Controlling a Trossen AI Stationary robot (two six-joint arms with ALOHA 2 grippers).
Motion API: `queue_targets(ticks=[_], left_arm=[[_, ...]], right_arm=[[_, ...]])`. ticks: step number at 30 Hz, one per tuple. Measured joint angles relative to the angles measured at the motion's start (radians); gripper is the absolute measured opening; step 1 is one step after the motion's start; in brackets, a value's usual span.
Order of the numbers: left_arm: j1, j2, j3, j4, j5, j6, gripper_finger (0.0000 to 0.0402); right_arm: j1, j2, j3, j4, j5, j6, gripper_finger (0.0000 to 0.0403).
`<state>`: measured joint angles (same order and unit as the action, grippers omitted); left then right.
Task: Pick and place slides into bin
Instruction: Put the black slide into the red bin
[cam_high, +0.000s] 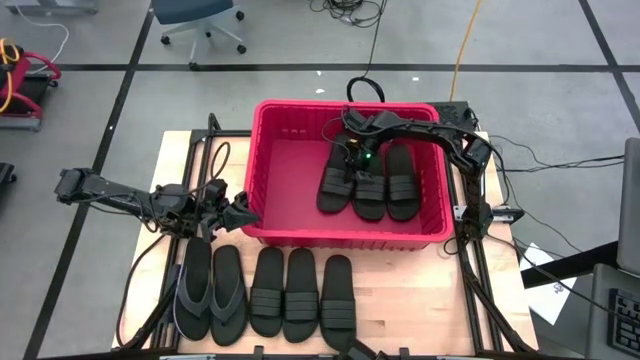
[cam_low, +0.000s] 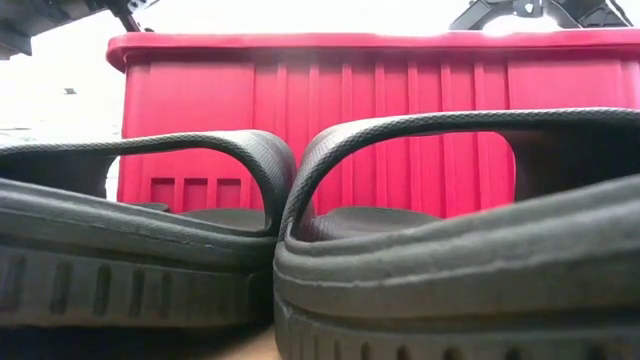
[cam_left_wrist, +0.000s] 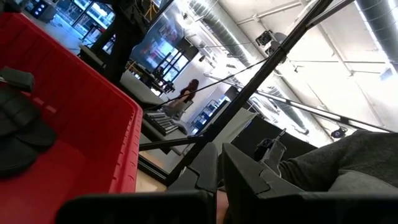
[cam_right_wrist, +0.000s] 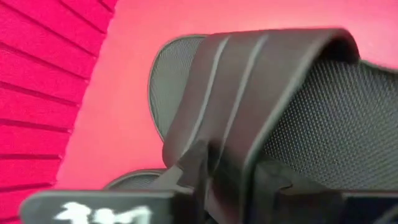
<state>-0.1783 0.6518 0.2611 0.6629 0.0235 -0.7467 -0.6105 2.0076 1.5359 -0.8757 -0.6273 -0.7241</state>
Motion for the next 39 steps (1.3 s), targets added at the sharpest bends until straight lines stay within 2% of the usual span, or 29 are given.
queue_targets(ticks=[9, 13, 17, 22, 23, 27, 30, 34, 39], left_arm=[[0.000, 0.000, 0.000, 0.000, 0.001, 0.004, 0.0021], [0.000, 0.000, 0.000, 0.000, 0.001, 0.004, 0.0021], [0.000, 0.000, 0.000, -0.001, 0.002, 0.005, 0.0021], [0.000, 0.000, 0.000, -0.003, 0.002, 0.011, 0.0021], [0.000, 0.000, 0.000, -0.004, 0.002, 0.011, 0.0021], [0.000, 0.000, 0.000, -0.007, 0.002, 0.020, 0.0021], [0.000, 0.000, 0.000, -0.009, 0.002, 0.032, 0.0021], [0.000, 0.000, 0.000, -0.011, 0.002, 0.039, 0.0021], [0.000, 0.000, 0.000, -0.012, -0.026, 0.036, 0.0021]], right_arm=[[0.054, -0.006, 0.107, -0.007, 0.168, 0.003, 0.0157], [0.080, -0.008, 0.155, -0.023, 0.242, 0.004, 0.0174], [0.105, -0.016, 0.193, -0.041, 0.242, 0.002, 0.0177], [0.116, -0.028, 0.206, 0.024, 0.309, 0.066, 0.0149], [0.116, -0.029, 0.206, 0.044, 0.303, 0.088, 0.0141], [0.135, -0.036, 0.206, 0.064, 0.156, 0.104, 0.0112], [0.174, -0.030, 0.208, 0.116, 0.155, 0.117, 0.0083], [0.216, -0.017, 0.208, 0.213, 0.165, 0.164, 0.0018], [0.235, 0.022, 0.208, 0.290, 0.173, 0.261, 0.0004]])
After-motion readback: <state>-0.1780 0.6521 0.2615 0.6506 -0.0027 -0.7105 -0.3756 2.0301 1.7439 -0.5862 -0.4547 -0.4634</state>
